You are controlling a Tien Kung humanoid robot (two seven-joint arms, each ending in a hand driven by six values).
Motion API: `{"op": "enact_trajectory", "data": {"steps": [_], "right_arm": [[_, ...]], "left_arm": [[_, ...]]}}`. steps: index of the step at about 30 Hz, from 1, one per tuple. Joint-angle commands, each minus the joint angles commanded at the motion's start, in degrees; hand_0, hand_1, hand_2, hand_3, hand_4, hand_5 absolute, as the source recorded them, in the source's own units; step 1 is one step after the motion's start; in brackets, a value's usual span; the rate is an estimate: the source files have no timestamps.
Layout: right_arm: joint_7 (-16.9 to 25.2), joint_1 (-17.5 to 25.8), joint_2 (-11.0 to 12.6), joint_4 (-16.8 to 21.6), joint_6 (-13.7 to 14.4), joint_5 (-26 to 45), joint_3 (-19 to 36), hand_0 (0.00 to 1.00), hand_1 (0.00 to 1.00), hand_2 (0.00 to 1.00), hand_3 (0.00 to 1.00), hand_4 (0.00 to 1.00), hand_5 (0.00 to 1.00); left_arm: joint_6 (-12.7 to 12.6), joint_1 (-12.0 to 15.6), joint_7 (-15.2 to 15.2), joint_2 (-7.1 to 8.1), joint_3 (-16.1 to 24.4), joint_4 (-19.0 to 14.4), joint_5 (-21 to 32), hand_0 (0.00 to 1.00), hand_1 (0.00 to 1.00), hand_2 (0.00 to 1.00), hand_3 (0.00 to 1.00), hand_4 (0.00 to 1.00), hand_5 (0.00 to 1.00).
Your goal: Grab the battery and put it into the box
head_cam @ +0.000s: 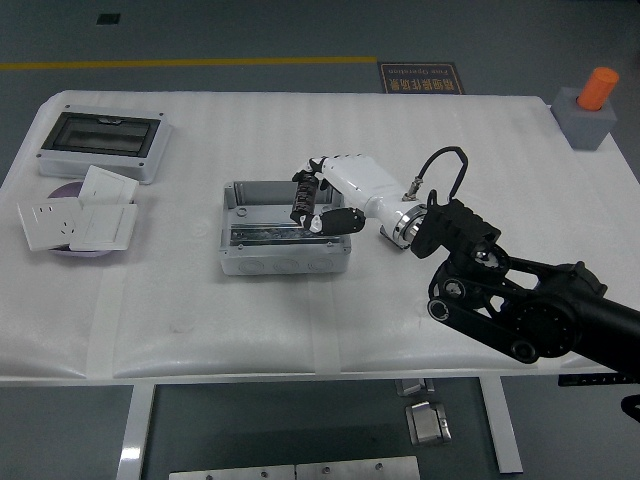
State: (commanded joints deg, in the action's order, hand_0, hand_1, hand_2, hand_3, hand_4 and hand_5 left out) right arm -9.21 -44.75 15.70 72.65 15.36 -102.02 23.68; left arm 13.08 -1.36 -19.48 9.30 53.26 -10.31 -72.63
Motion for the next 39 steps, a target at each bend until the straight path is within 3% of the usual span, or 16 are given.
{"op": "enact_trajectory", "data": {"steps": [2, 7, 8, 13, 14, 21, 24, 31, 32, 37, 39], "right_arm": [[-0.1, -0.2, -1.0, -0.5, -0.6, -1.1, -0.4, 0.612, 0.611, 0.687, 0.711, 0.676, 0.32], [-0.1, -0.6, -2.0, -2.1, -1.2, -1.7, -1.3, 0.612, 0.611, 0.687, 0.711, 0.676, 0.32], [-0.1, -0.7, -2.2, -2.5, -1.3, -1.7, -1.5, 0.924, 0.861, 0.92, 0.985, 0.921, 0.45], [0.2, -0.9, -2.6, -3.6, -1.3, -1.6, -1.9, 0.924, 0.861, 0.92, 0.985, 0.921, 0.45], [0.2, -1.0, -2.6, -3.7, -1.2, -1.5, -1.9, 0.998, 0.934, 0.978, 0.998, 0.99, 0.499], [0.4, -1.2, -2.2, -4.4, -1.0, -0.8, -1.6, 0.998, 0.937, 0.978, 0.998, 0.998, 0.507], [0.6, -1.4, -0.5, -4.3, -0.9, 0.1, -1.5, 0.998, 0.937, 0.978, 0.998, 0.998, 0.507], [1.3, -4.9, 7.3, -5.7, -1.1, 1.0, -6.7, 0.998, 0.925, 0.963, 0.998, 0.998, 0.519], [1.5, -5.6, 8.3, -5.8, -1.0, 0.7, -7.9, 0.998, 0.871, 0.928, 0.998, 0.998, 0.521], [1.9, -10.0, 12.8, -6.1, 0.4, -5.3, -15.3, 0.998, 0.871, 0.928, 0.998, 0.998, 0.521], [3.5, -11.8, 13.6, -5.7, -1.4, -9.0, -17.2, 0.97, 0.816, 0.883, 0.978, 0.998, 0.5]], "left_arm": [[0.0, 0.0, 0.0, 0.02, -0.1, 0.0, 0.1, 0.633, 0.666, 0.495, 0.581, 0.454, 0.523], [0.0, -0.1, -0.1, 0.03, -0.1, 0.0, 0.1, 0.633, 0.666, 0.495, 0.581, 0.454, 0.523], [0.1, -0.1, -0.1, 0.04, -0.2, 0.0, 0.1, 0.633, 0.666, 0.496, 0.58, 0.454, 0.522], [0.2, -0.3, -0.2, 0.04, -0.4, 0.0, 0.4, 0.633, 0.666, 0.496, 0.58, 0.454, 0.522], [0.2, -0.3, -0.2, 0.04, -0.4, 0.0, 0.4, 0.633, 0.666, 0.496, 0.581, 0.455, 0.525], [0.3, -0.4, -0.2, 0.02, -0.7, 0.0, 0.5, 0.633, 0.666, 0.486, 0.578, 0.454, 0.523], [0.3, -0.5, -0.1, -0.03, -0.9, 0.0, 0.9, 0.633, 0.666, 0.486, 0.578, 0.454, 0.523], [0.0, -0.6, 0.1, 0.07, -1.1, 0.0, 1.4, 0.633, 0.666, 0.48, 0.578, 0.451, 0.52], [0.0, -0.6, 0.1, 0.1, -1.2, 0.0, 1.4, 0.633, 0.667, 0.481, 0.577, 0.447, 0.516], [-0.1, -0.8, 0.1, 0.29, -1.0, 0.0, 1.2, 0.633, 0.667, 0.481, 0.577, 0.447, 0.516], [-0.1, -0.8, 0.2, 0.36, -1.1, 0.0, 1.2, 0.632, 0.667, 0.484, 0.578, 0.446, 0.515]]}}
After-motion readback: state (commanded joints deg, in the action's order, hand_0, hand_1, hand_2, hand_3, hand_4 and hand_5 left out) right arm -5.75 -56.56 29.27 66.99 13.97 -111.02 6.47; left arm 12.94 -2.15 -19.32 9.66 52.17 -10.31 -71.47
